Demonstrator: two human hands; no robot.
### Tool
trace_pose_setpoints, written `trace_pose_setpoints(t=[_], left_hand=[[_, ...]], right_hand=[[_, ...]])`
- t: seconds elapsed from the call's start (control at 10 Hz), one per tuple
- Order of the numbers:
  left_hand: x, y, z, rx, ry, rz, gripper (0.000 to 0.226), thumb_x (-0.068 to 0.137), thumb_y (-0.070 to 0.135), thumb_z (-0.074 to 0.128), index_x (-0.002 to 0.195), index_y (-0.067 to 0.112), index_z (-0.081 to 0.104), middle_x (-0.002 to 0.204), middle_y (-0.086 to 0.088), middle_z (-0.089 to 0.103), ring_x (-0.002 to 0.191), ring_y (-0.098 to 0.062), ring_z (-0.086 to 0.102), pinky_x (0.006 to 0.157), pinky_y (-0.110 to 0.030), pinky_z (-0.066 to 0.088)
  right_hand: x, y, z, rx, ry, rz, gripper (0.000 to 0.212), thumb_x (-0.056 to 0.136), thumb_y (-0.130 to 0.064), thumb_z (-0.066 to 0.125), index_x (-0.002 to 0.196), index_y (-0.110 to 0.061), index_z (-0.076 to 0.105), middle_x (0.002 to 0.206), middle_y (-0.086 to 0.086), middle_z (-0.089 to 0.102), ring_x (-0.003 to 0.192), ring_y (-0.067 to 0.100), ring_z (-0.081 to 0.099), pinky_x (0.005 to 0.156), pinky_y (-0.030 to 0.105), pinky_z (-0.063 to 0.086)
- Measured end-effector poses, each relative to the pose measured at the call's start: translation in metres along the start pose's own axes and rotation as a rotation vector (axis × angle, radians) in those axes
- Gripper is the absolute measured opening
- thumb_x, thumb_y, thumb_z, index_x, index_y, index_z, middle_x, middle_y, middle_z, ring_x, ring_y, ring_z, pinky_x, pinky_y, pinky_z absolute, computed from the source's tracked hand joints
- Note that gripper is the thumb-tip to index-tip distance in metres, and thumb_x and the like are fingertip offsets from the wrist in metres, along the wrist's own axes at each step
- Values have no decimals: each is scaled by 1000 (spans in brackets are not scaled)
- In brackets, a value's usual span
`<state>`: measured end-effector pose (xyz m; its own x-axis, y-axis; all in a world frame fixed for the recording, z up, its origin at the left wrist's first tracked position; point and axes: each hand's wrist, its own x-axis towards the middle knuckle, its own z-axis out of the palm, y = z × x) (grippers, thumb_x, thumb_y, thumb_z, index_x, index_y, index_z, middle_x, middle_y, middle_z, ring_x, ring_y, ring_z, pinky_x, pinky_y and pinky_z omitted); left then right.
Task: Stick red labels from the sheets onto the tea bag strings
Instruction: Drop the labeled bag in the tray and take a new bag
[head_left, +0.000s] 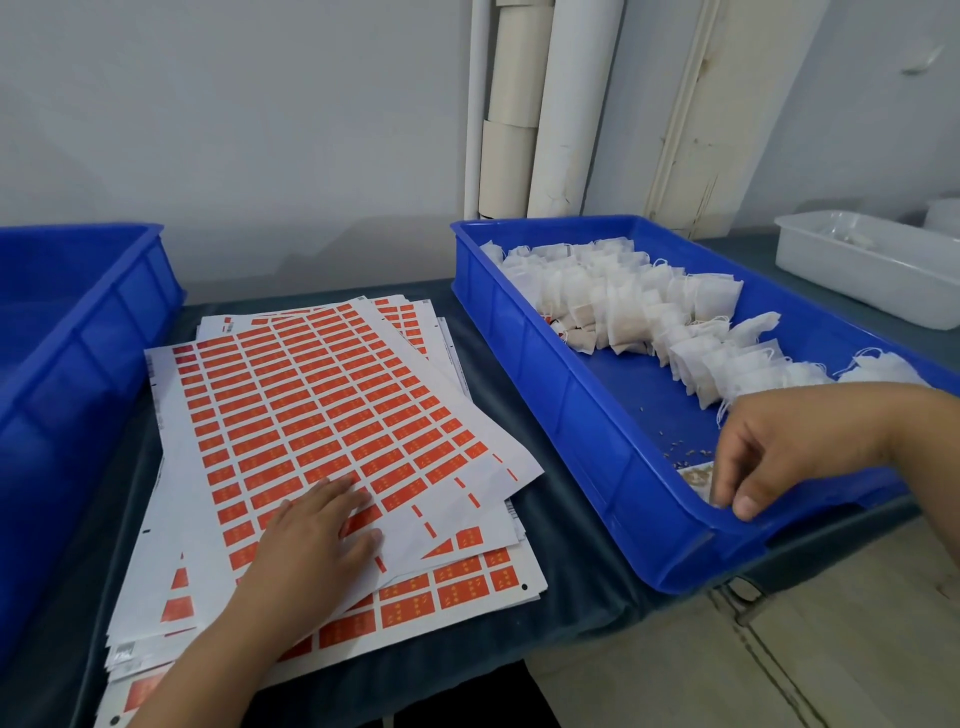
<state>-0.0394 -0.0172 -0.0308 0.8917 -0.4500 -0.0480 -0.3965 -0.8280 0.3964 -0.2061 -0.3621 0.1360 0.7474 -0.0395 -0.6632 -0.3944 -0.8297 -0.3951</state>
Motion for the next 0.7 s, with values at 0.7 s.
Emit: trace_pose_setpoints(t=[0.7], left_hand=[[-15, 29, -43, -241, 137, 40, 38, 85, 45, 58, 123, 43, 51, 147, 18, 33, 132, -11, 38, 104, -35, 41]], right_hand=[[-3, -88, -25, -34, 1062, -339, 19, 91, -22, 57, 76, -33, 58, 80, -24, 61, 73, -16, 53, 61, 7, 35]])
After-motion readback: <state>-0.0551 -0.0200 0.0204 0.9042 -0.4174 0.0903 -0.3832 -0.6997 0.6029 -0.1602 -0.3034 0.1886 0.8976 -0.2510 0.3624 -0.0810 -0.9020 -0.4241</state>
